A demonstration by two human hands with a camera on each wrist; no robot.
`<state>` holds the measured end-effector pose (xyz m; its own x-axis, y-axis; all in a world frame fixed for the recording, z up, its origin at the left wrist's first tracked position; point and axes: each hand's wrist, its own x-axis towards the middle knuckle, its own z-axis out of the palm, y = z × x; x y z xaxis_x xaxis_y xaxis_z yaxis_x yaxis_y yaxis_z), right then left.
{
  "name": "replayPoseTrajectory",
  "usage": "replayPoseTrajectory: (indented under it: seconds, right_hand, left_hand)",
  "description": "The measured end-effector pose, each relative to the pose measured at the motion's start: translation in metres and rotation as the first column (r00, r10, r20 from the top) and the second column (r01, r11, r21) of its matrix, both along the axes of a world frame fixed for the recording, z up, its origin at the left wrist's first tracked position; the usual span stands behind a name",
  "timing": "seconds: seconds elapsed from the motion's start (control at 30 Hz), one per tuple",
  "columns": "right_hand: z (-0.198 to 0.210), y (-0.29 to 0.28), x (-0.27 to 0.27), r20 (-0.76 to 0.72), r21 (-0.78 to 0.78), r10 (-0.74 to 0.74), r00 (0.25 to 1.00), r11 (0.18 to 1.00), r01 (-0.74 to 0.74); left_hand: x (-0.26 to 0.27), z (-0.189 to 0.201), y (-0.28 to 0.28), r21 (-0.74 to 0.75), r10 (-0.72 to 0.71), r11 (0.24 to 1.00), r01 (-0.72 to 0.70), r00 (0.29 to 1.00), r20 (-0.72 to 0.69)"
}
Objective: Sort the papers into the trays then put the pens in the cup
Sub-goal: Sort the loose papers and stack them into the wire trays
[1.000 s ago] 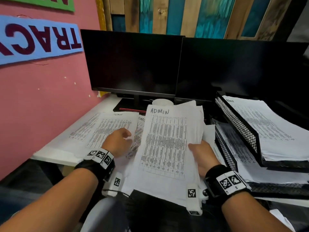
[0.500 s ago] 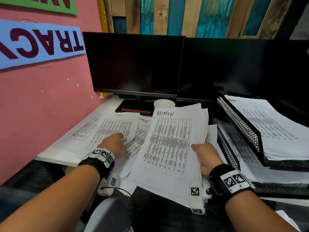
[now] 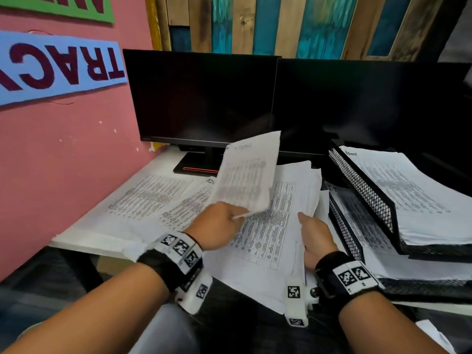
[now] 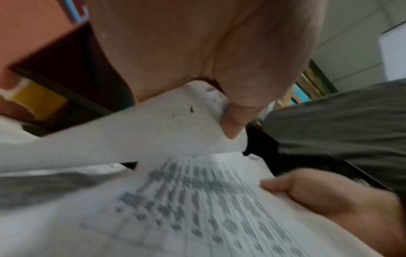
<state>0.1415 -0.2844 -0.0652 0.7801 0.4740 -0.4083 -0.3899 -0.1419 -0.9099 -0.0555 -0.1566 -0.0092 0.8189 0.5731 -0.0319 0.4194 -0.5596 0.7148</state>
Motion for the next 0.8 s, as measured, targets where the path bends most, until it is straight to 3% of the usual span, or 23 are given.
replayPoseTrajectory:
  seconds: [0.07,0.17,0.33,0.43,0.53,0.6,0.7,0.8]
  right_hand:
    - [0.004,-0.002,-0.002,-0.031,0.054,-0.02,0.999,0.998,0.021]
    - [0.006,-0.007,-0.008,-0.04,0.107,0.068,0.997,0.992,-0.063]
    - [-0.01,-0.009,-0.003,0.148,0.064,0.175,0.973,0.98,-0.186]
    - [0.001,-0.013,-0.002,0.158,0.076,0.19,0.969,0.976,-0.203]
    - [0.021,-0.018,-0.001,0.19,0.116,0.23,0.955,0.96,-0.254]
    - [0.039,-0.022,-0.003,0.247,0.139,0.281,0.927,0.937,-0.321]
    - [0.063,-0.024,-0.006,0.32,0.176,0.305,0.897,0.911,-0.373]
    - [0.081,-0.018,-0.016,0.44,0.174,0.223,0.87,0.929,-0.326]
  left_hand:
    - [0.015,-0.013,-0.014,-0.044,-0.085,0.996,0.084,0.996,-0.022]
    - [0.03,-0.028,-0.029,-0.097,-0.132,0.987,0.129,0.991,-0.028]
    - [0.034,-0.034,-0.032,-0.282,-0.218,0.935,0.217,0.976,0.027]
    - [0.026,-0.024,-0.021,-0.35,-0.113,0.924,0.155,0.984,0.138]
    - [0.017,-0.017,0.008,-0.267,0.11,0.962,-0.058,0.977,0.184]
    - [0.008,-0.011,0.027,-0.318,0.212,0.938,-0.139,0.955,0.208]
    - [-0.002,-0.001,0.044,-0.516,0.275,0.855,-0.06,0.894,0.353]
    - [0.0,0.018,0.038,-0.495,0.291,0.869,-0.026,0.835,0.467]
